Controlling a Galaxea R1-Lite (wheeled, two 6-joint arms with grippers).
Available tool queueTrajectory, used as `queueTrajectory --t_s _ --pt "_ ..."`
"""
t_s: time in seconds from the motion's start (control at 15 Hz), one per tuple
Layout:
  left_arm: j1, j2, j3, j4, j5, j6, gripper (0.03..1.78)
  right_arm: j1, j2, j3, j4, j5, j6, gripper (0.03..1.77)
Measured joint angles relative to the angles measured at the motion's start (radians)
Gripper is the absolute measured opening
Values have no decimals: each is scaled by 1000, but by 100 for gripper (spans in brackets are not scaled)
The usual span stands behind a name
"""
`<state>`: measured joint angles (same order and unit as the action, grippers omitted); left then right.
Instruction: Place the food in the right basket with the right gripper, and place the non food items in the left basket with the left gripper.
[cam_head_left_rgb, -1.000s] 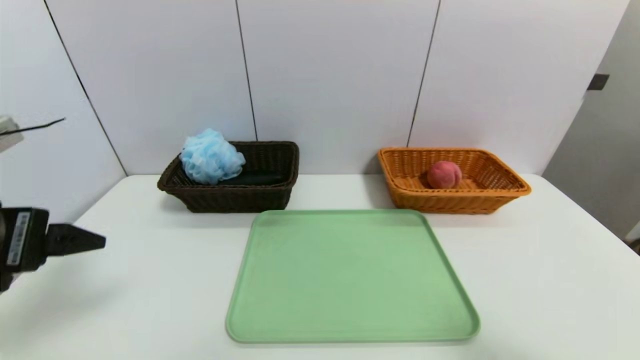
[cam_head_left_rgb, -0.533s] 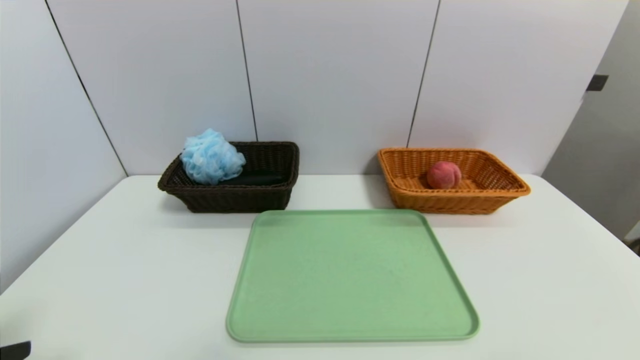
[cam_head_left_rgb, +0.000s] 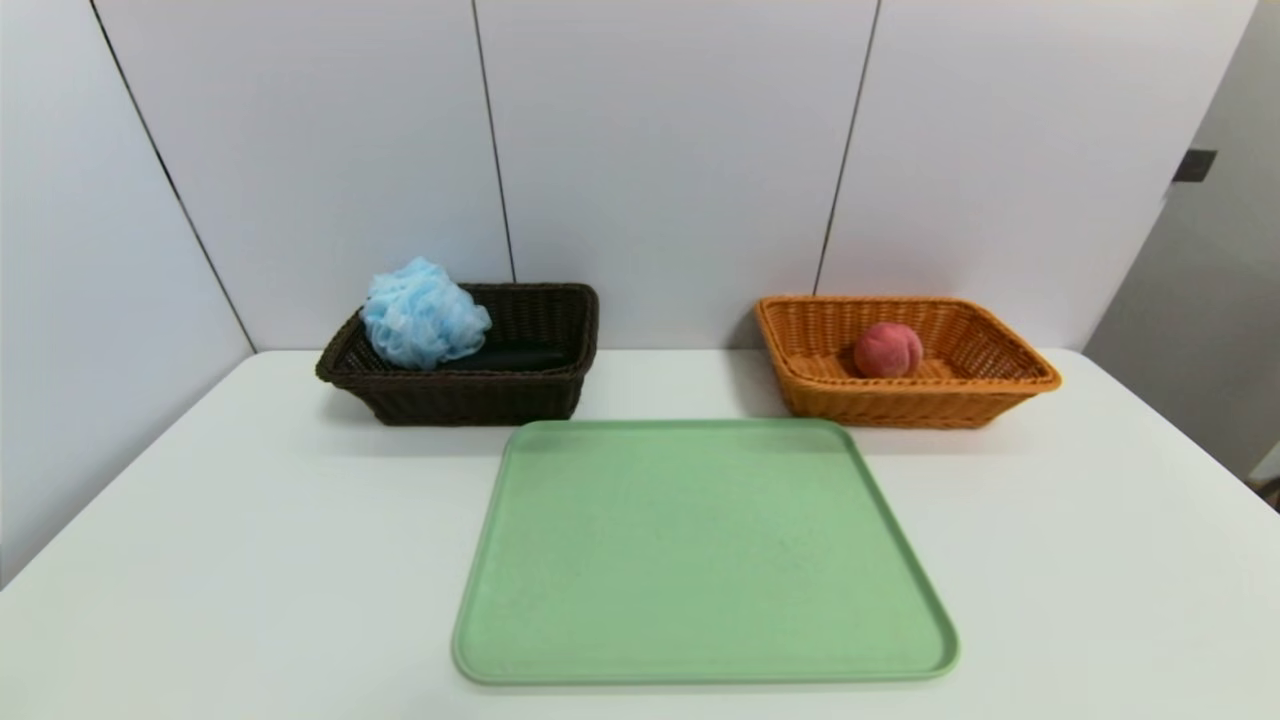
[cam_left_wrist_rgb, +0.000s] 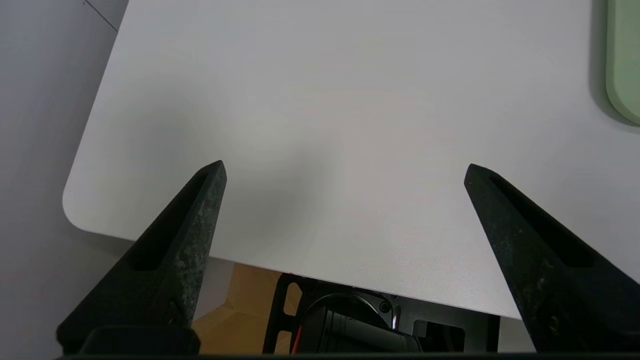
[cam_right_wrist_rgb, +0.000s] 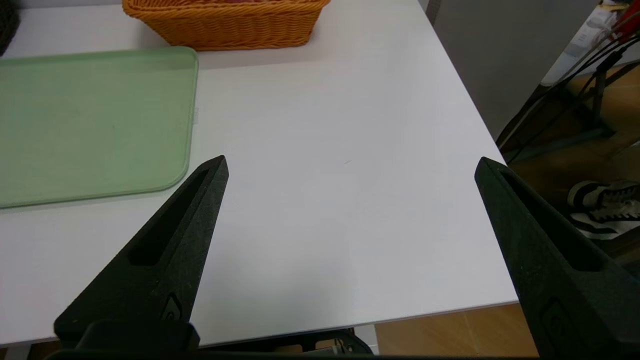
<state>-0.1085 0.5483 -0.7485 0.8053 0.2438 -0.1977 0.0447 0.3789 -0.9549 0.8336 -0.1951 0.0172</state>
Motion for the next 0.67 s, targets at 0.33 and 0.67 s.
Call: queueTrajectory --t_s 0.33,0.67 --pt "88 -153 39 7 -11 135 169 -15 -86 23 -1 -3 -57 170" --pt "123 -289 123 6 -14 191 169 -59 -147 71 -1 3 -101 170"
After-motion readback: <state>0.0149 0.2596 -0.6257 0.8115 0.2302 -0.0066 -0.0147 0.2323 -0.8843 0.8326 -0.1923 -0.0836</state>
